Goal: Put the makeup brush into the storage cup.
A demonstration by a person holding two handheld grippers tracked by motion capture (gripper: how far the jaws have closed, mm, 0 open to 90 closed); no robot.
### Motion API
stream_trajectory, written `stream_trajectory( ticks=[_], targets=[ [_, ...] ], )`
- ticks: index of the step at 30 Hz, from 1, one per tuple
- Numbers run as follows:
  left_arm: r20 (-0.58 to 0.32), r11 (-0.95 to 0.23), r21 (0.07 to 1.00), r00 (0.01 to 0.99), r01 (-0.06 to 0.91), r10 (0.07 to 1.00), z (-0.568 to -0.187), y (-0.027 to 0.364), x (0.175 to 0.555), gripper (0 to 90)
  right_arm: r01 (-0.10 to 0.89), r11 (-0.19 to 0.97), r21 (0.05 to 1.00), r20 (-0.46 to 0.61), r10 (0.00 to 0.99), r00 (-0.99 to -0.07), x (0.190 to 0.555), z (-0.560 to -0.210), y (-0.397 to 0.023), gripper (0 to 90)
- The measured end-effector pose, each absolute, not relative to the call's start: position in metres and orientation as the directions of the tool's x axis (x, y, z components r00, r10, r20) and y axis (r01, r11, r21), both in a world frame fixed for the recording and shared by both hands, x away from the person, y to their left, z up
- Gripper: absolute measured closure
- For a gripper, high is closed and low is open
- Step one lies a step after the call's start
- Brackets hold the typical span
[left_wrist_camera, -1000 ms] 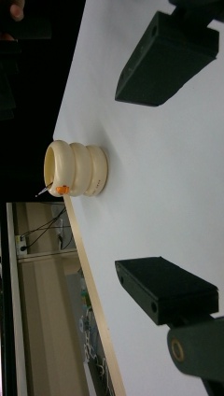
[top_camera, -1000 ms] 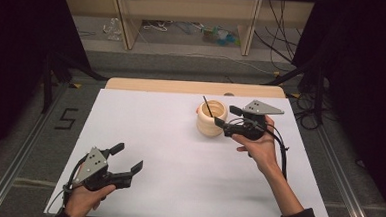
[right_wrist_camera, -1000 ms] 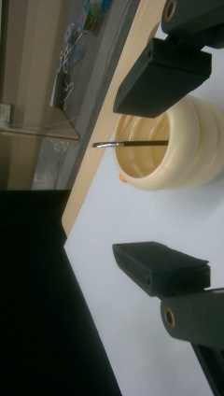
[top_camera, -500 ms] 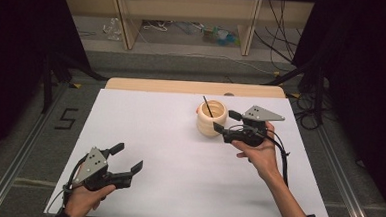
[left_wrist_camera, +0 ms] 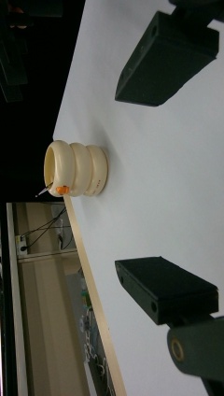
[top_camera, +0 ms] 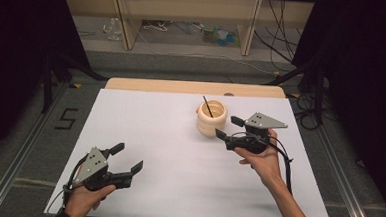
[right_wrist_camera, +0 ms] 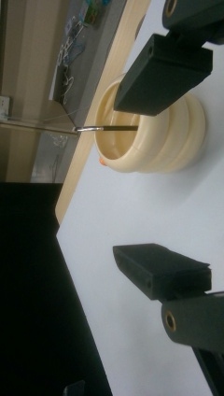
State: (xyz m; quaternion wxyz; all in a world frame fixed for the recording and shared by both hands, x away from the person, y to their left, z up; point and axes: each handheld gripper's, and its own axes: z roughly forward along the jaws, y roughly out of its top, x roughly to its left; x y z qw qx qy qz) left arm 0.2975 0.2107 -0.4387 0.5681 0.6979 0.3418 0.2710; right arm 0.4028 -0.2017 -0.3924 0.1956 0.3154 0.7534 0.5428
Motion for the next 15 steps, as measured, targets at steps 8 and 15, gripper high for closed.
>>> stream_trajectory(
  ticks=[8,15],
  targets=[
    [-0.010,-0.121,0.978,0.620,0.169,0.784,-0.438,0.211,0.297,15.8,0.270,0.207,0.940,0.057,0.686,-0.725,0.395,-0.398,-0.203,24.0],
    [-0.009,-0.122,0.978,0.619,0.169,0.785,-0.438,0.211,0.297,15.8,0.262,0.192,0.946,0.061,0.686,-0.725,0.389,-0.397,-0.205,23.5]
  ],
)
